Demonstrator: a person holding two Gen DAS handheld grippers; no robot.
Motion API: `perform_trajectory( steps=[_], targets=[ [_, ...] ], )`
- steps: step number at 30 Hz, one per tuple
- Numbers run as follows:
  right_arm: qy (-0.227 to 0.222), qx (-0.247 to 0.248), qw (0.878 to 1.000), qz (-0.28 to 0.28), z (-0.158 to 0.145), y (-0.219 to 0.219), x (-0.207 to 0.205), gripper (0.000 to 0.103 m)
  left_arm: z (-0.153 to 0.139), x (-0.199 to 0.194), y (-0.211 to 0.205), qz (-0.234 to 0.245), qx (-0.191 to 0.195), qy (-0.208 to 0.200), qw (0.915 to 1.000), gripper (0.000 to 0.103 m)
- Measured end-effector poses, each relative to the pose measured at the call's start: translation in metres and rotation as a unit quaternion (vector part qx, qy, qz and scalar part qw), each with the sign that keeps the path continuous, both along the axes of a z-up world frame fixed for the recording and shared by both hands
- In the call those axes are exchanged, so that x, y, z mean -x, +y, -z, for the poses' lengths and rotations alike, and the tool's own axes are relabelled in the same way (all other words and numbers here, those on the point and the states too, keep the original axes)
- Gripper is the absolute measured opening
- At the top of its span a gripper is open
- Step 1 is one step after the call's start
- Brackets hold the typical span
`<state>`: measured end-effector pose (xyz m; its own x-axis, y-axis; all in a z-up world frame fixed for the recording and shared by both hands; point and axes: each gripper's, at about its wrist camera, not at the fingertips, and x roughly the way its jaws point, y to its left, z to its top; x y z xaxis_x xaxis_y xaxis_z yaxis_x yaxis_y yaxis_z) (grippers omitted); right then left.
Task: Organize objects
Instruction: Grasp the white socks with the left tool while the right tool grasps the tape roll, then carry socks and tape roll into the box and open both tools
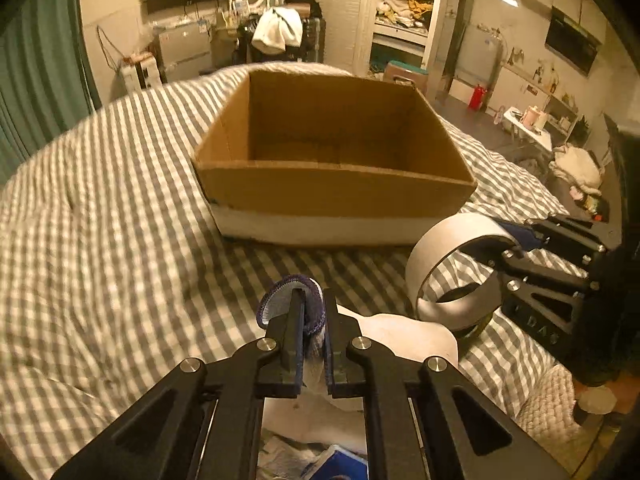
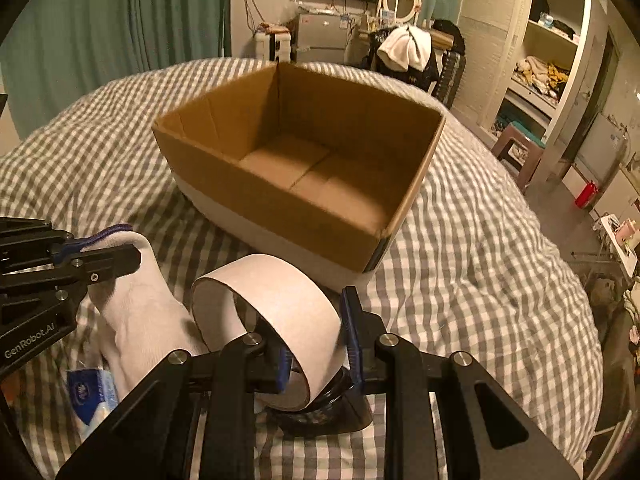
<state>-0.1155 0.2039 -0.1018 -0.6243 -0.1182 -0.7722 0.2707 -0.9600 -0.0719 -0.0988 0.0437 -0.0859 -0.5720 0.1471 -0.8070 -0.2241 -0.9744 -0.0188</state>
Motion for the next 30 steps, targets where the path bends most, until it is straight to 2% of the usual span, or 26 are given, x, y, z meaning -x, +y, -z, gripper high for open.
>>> perform_trajectory(
  steps=[2, 4, 5, 8, 15, 21, 26, 30],
  targets=[
    [0.011, 0.003, 1.000, 0.002, -0.010, 0.001, -0.001, 0.020, -0.004, -0.001, 0.003, -0.004, 0.012, 0.001, 0.9999, 0.007],
    [0.022, 0.000, 1.000, 0.001, -0.020, 0.000, -0.003, 0.012, -0.011, -0.002, 0.006, -0.012, 0.025, 0.006, 0.9996, 0.007],
    [0.028, 0.000, 1.000, 0.000, -0.026, 0.000, -0.004, 0.007, -0.012, -0.004, 0.006, -0.014, 0.024, 0.009, 0.9996, 0.007],
    [0.042, -0.003, 0.999, -0.005, -0.040, -0.001, -0.007, 0.005, -0.024, -0.007, 0.001, -0.020, 0.016, 0.019, 0.9995, 0.007],
    [0.068, -0.002, 0.998, -0.007, -0.061, -0.004, -0.004, 0.004, -0.051, 0.001, -0.001, -0.027, 0.021, 0.043, 0.9985, 0.007],
    [0.081, -0.008, 0.997, -0.004, -0.075, -0.007, 0.010, 0.004, -0.074, 0.024, 0.000, -0.028, 0.018, 0.053, 0.9981, 0.007],
    [0.088, -0.002, 0.996, 0.009, -0.087, -0.002, 0.028, 0.004, -0.108, 0.048, 0.004, -0.027, 0.005, 0.079, 0.9965, 0.007],
    [0.094, 0.004, 0.995, 0.013, -0.102, 0.002, 0.048, 0.004, -0.130, 0.063, 0.011, -0.032, 0.018, 0.106, 0.9937, 0.007]
  ],
)
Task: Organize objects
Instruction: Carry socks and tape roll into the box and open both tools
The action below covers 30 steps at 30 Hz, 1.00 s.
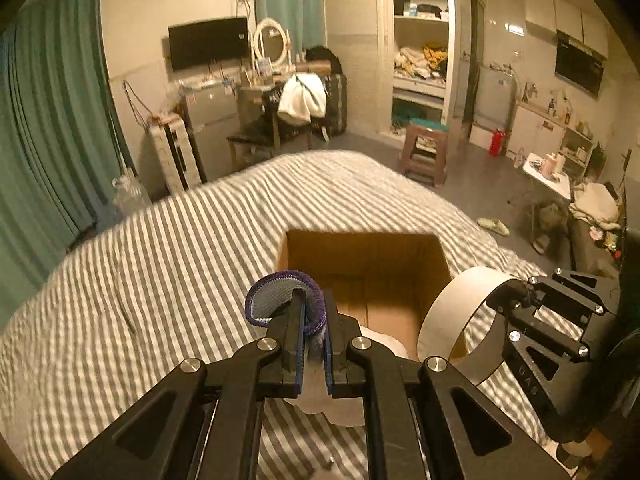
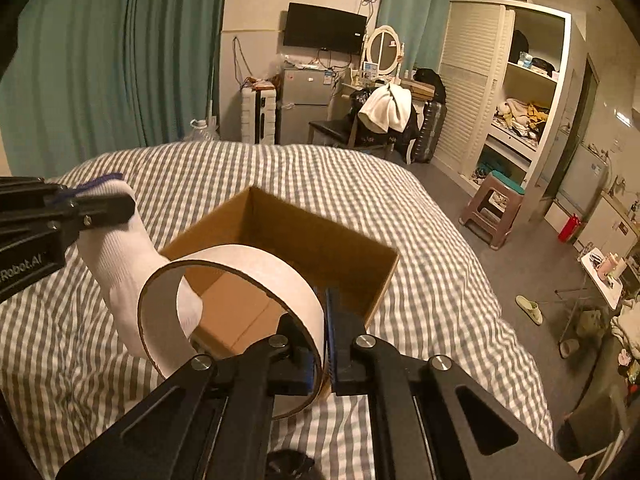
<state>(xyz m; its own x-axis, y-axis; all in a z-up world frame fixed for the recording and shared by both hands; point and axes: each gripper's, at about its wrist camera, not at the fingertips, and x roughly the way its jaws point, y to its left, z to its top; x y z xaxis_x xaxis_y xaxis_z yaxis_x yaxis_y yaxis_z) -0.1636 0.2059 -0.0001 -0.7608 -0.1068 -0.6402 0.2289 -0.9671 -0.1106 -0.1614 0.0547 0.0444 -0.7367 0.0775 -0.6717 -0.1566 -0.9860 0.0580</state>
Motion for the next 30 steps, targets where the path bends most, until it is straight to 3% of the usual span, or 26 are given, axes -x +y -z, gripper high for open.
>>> perform_trajectory(
  steps=[5, 12, 16, 22, 26, 28, 29, 30],
  targets=[
    [0.016, -0.009, 1.000, 0.008, -0.019, -0.003, 0.025, 0.004, -0.022, 0.025, 0.004, -0.014, -0.009, 0.022, 0.9996, 0.007],
    [0.007, -0.012, 0.999, 0.035, -0.027, -0.001, 0.069, 0.004, -0.019, 0.070, -0.002, -0.024, -0.026, 0.028, 0.9990, 0.007],
    [-0.015, -0.018, 0.998, 0.052, -0.012, -0.001, 0.099, 0.004, 0.009, 0.090, -0.004, -0.028, -0.038, 0.008, 0.9988, 0.007],
    [-0.074, -0.015, 0.995, 0.058, 0.037, -0.003, 0.130, 0.005, 0.063, 0.103, -0.008, -0.028, -0.045, -0.035, 0.9980, 0.007],
    [-0.110, 0.027, 0.993, 0.042, 0.064, 0.006, 0.129, 0.007, 0.086, 0.096, -0.011, -0.012, -0.057, -0.049, 0.9971, 0.007],
    [-0.127, 0.031, 0.991, 0.029, 0.071, 0.007, 0.125, 0.028, 0.091, 0.093, -0.012, -0.009, -0.066, -0.054, 0.9963, 0.009],
    [-0.134, 0.028, 0.990, 0.025, 0.075, 0.007, 0.122, 0.053, 0.092, 0.091, -0.013, -0.010, -0.072, -0.058, 0.9957, 0.009],
    [-0.138, 0.027, 0.990, 0.021, 0.075, 0.007, 0.119, 0.066, 0.093, 0.090, -0.014, -0.009, -0.077, -0.061, 0.9952, 0.012]
  ],
)
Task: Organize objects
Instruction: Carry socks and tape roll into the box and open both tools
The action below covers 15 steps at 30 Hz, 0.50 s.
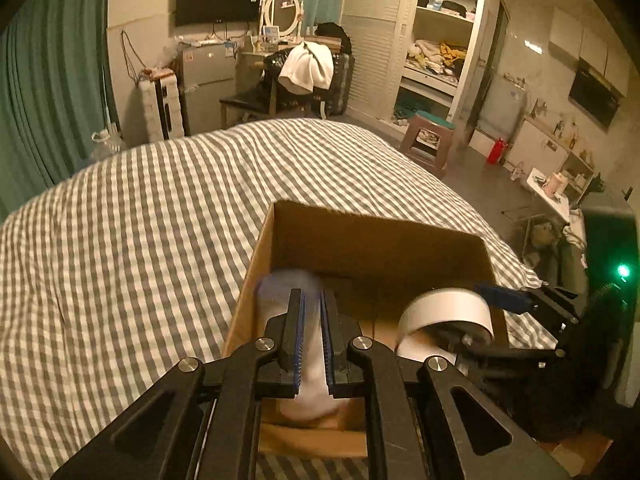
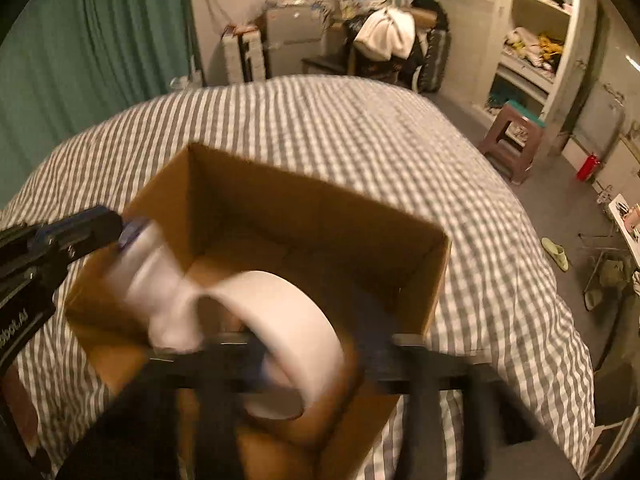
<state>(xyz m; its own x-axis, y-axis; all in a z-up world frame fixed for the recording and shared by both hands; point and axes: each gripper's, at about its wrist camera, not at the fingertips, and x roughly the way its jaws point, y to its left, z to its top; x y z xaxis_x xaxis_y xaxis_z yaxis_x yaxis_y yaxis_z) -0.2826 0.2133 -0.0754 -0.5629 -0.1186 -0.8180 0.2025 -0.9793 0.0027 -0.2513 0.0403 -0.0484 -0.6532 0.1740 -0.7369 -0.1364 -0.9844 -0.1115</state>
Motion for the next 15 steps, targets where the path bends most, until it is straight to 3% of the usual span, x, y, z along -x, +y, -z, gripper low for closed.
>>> perform_trajectory(
  steps=[1, 4, 6, 12, 15],
  targets=[
    [0.004, 0.003, 1.000, -0.004, -0.001, -0.001, -0.005, 0.066, 0.000, -0.002, -0.002, 0.002, -0.006, -0.003, 1.0000, 0.014],
    [0.012, 0.032, 0.999, -0.026, -0.009, 0.003, -0.024, 0.069, -0.002, -0.012, -0.006, 0.002, 0.000, 0.001, 1.0000, 0.035],
    [0.018, 0.047, 0.998, -0.029, -0.019, 0.006, -0.033, 0.080, -0.007, -0.019, -0.009, -0.003, 0.005, 0.009, 0.9999, 0.059],
    [0.054, 0.040, 0.998, -0.015, -0.051, 0.018, -0.056, 0.082, -0.027, -0.043, -0.032, -0.031, -0.001, 0.026, 0.9992, 0.085],
    [0.069, 0.044, 0.997, 0.002, -0.051, 0.029, -0.080, 0.082, -0.034, -0.061, -0.046, -0.029, -0.005, 0.043, 0.9986, 0.091]
  ],
)
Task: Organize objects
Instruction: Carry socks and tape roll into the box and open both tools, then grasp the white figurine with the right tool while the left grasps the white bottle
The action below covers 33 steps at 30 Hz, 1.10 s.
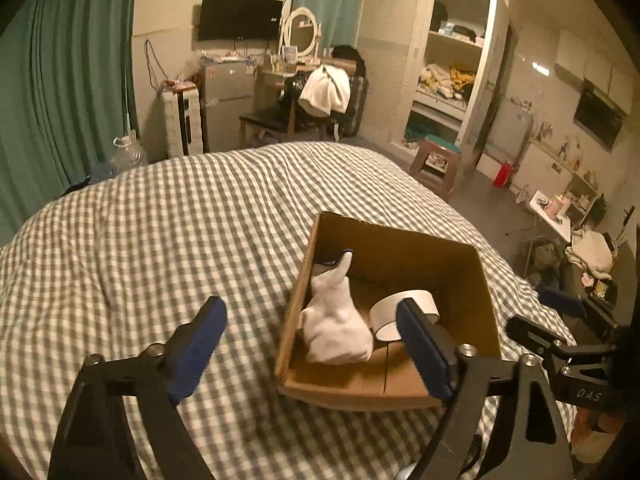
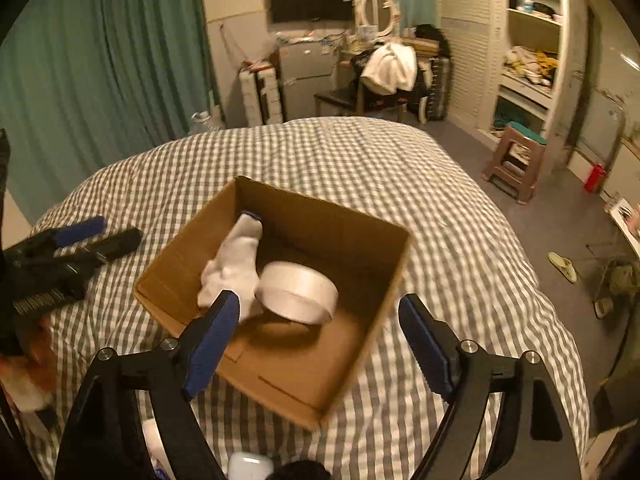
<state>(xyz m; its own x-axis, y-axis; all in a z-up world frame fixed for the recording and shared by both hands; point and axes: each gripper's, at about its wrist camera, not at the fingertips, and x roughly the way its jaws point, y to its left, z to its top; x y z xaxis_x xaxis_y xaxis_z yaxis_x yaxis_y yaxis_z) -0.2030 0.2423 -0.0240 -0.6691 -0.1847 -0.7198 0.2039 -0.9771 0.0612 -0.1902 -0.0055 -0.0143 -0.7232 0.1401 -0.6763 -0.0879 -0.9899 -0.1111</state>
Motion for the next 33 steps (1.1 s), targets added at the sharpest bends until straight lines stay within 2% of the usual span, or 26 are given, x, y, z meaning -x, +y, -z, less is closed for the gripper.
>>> perform_trajectory(
  steps=[4, 8, 11, 15, 17, 20, 23, 25, 28, 31, 33],
  targets=[
    [0.005, 0.014, 0.999, 0.042, 0.024, 0.014, -0.036, 0.085, 0.000, -0.019, -0.021, 0.008, -0.006, 0.005, 0.9999, 0.092],
    [-0.041, 0.013, 0.996, 0.076, 0.063, 0.014, -0.051, 0.085, 0.010, -0.031, -0.031, 0.016, 0.004, 0.006, 0.9998, 0.092],
    [-0.065, 0.012, 0.992, 0.108, 0.079, 0.014, -0.061, 0.085, 0.021, -0.036, -0.028, 0.024, 0.033, 0.004, 0.9992, 0.092],
    [-0.089, 0.022, 0.985, 0.147, 0.090, 0.012, -0.074, 0.085, 0.042, -0.039, -0.025, 0.050, 0.030, -0.020, 0.9981, 0.092],
    [-0.099, 0.012, 0.982, 0.160, 0.090, 0.004, -0.083, 0.085, 0.052, -0.040, -0.024, 0.060, 0.023, -0.039, 0.9972, 0.092],
    [-0.113, -0.002, 0.980, 0.166, 0.091, -0.010, -0.101, 0.085, 0.065, -0.049, -0.021, 0.069, 0.033, -0.053, 0.9957, 0.092],
    [-0.128, -0.007, 0.978, 0.167, 0.095, -0.029, -0.126, 0.085, 0.075, -0.060, -0.021, 0.087, 0.015, -0.076, 0.9932, 0.092],
    [-0.130, -0.009, 0.977, 0.170, 0.099, -0.038, -0.143, 0.085, 0.078, -0.072, -0.022, 0.096, 0.017, -0.081, 0.9919, 0.092],
    [-0.139, -0.009, 0.975, 0.171, 0.112, -0.049, -0.161, 0.085, 0.084, -0.090, -0.023, 0.104, 0.023, -0.079, 0.9911, 0.092],
    [-0.158, -0.021, 0.974, 0.162, 0.127, -0.058, -0.161, 0.085, 0.087, -0.096, -0.020, 0.102, 0.047, -0.073, 0.9910, 0.092],
    [-0.163, -0.034, 0.974, 0.153, 0.138, -0.061, -0.160, 0.083, 0.087, -0.096, -0.017, 0.100, 0.049, -0.069, 0.9914, 0.092]
  ],
)
